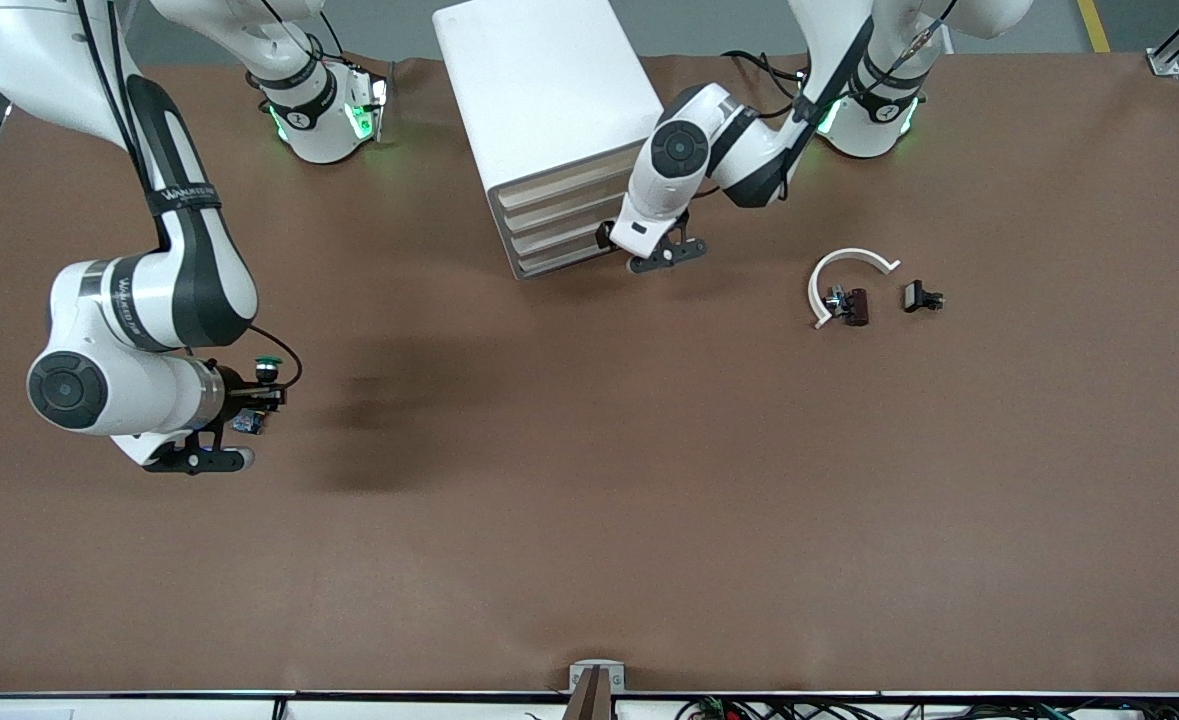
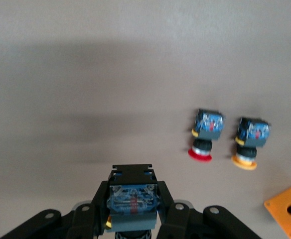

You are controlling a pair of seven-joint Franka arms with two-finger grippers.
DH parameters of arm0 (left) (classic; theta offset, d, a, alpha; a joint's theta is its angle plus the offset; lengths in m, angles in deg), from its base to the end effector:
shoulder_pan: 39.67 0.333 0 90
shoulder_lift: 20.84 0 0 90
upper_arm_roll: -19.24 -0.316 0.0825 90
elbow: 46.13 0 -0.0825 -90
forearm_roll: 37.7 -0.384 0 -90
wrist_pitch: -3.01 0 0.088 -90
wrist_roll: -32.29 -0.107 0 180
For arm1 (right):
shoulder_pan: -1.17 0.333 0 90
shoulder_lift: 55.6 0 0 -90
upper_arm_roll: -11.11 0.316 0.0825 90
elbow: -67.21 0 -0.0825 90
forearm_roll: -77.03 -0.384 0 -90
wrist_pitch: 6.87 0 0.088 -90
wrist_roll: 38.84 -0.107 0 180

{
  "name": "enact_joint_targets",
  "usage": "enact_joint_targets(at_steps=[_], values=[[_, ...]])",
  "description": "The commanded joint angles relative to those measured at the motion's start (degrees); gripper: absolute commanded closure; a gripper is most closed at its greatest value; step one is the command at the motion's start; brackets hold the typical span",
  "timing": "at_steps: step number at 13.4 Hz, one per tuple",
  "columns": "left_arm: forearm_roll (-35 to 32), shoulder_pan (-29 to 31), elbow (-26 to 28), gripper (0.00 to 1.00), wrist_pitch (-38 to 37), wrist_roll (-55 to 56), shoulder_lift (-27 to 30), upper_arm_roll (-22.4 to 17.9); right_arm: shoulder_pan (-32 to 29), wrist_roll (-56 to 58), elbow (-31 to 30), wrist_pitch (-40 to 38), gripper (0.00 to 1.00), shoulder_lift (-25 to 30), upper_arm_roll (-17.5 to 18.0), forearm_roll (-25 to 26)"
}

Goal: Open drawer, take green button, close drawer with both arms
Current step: 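Carry the button toward the other buttons while the left gripper returns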

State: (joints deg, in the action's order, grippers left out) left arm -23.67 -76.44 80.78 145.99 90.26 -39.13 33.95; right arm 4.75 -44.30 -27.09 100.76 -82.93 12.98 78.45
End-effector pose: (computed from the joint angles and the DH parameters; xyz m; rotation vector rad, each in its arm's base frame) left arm 0.3422 -0.4294 0.2341 2.9861 0.4867 -0.3087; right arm 0.6456 0.0575 0.3197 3.0884 0.0130 -0.3760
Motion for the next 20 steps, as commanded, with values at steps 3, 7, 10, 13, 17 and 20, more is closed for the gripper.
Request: enact_joint_targets(at_steps=[3,7,10,13,17,20], values=[[-12.60,13.53,-6.93,0.00,-6.29,-0.67,0.89,1.38,-1.82,0.36,0.16,9.16,0.78,-5.26,1.11,1.47],[-15.70,24.78,-14.57,0.00,-14.02,-7.59,0.98,1.38,-2.79,0.01,0.16,13.22,0.75,-7.65,1.11,2.70],[-15.70,33.05,-20.99,0.00,-21.05,-15.15,1.24,1.38,-3.66,-0.34,-0.01,14.62,0.75,-9.14,1.11,2.79],[-15.79,38.86,-30.55,0.00,-30.70,-21.83,1.51,1.29,-3.85,-0.52,-0.63,15.68,0.75,-9.93,1.11,2.79],[-15.88,43.26,-39.72,0.00,-40.75,-27.20,3.34,1.11,-3.76,-1.83,-2.91,15.77,0.75,-9.93,1.03,2.71],[-15.88,45.64,-39.91,0.00,-42.34,-37.02,8.52,0.77,-3.85,-1.84,-3.70,15.51,0.75,-9.93,1.03,2.70]])
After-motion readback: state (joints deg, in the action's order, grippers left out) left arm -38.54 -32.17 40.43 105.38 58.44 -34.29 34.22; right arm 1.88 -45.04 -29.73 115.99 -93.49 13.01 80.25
